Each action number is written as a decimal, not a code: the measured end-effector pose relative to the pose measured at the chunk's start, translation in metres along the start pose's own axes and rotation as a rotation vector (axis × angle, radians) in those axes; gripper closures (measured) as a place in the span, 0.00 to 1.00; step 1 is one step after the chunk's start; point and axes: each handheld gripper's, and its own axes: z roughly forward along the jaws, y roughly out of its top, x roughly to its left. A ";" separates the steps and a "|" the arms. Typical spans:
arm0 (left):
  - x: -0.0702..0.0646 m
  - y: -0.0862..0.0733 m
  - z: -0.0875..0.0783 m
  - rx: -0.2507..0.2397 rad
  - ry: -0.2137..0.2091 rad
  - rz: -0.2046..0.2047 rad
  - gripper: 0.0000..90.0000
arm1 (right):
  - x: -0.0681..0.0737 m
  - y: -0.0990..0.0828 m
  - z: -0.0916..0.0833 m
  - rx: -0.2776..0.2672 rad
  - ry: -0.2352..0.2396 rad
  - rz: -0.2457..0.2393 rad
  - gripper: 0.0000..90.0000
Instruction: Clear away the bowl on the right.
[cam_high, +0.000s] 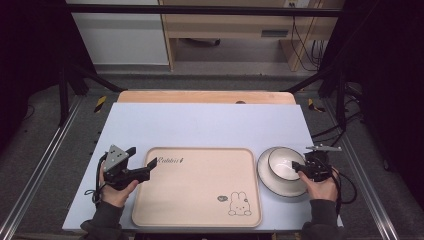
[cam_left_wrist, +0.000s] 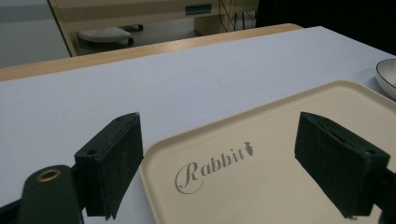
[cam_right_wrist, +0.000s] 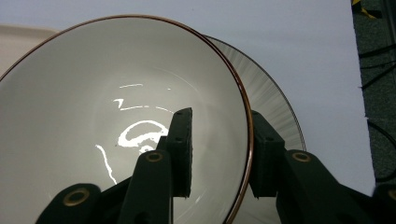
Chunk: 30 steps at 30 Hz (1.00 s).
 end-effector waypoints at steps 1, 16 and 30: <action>0.000 0.000 0.000 0.000 0.000 0.000 0.17 | -0.001 0.000 0.000 0.003 0.000 -0.001 0.76; 0.000 0.000 0.001 0.004 0.002 0.002 0.17 | -0.004 -0.001 0.001 0.032 -0.010 0.024 0.86; -0.001 -0.001 0.002 0.012 0.001 0.004 0.17 | -0.007 0.001 0.002 0.051 0.012 0.063 0.88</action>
